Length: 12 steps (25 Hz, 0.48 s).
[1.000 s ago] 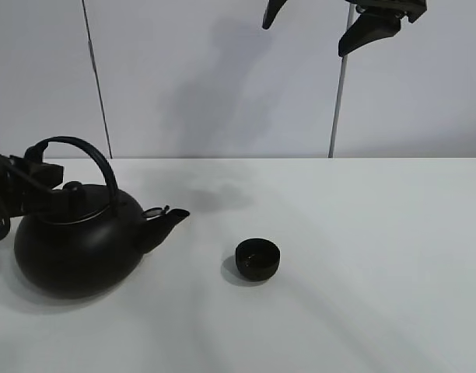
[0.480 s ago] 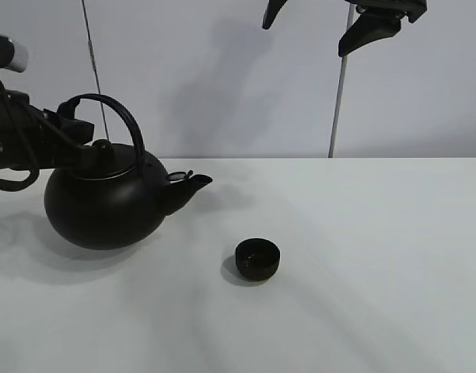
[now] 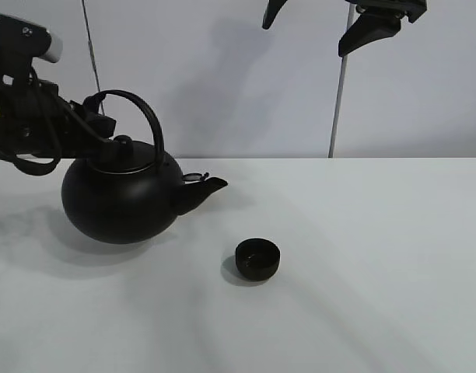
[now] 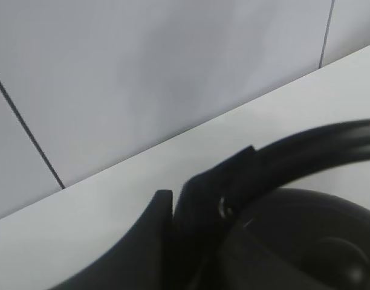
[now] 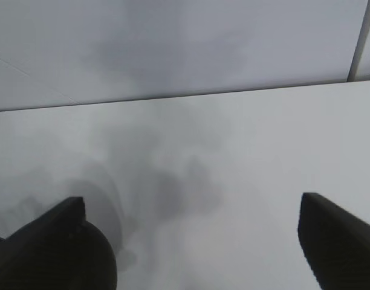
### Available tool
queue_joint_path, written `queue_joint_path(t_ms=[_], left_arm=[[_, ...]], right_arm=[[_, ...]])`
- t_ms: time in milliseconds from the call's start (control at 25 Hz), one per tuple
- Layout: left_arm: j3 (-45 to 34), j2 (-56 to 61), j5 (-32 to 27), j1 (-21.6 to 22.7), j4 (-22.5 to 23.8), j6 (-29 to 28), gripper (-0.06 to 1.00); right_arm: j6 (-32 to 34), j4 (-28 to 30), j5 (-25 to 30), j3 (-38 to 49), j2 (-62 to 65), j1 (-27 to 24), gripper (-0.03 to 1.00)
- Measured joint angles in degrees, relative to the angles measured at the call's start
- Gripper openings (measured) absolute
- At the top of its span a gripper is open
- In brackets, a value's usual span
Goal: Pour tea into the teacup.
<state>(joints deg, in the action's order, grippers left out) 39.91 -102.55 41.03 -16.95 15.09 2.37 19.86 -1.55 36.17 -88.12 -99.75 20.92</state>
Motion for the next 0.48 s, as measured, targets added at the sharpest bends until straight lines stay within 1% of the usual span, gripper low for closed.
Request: queue_joint_path(t_ms=[80,360,480], left_arm=[[1.1,-0.15,-1.97,-1.11,0.16,0.55,0.1],[4.82,-1.86,-5.38,-3.98,0.29,2.16,0.1],[5.95,-1.86,-6.1,-4.53,-1.06,2.56,0.1]], right_arm=[[0.0,0.0,0.0,0.0,0.0,0.0,0.66],[0.0,0.0,0.0,0.0,0.0,0.0,0.66],[0.0,0.0,0.0,0.0,0.0,0.0,0.66]])
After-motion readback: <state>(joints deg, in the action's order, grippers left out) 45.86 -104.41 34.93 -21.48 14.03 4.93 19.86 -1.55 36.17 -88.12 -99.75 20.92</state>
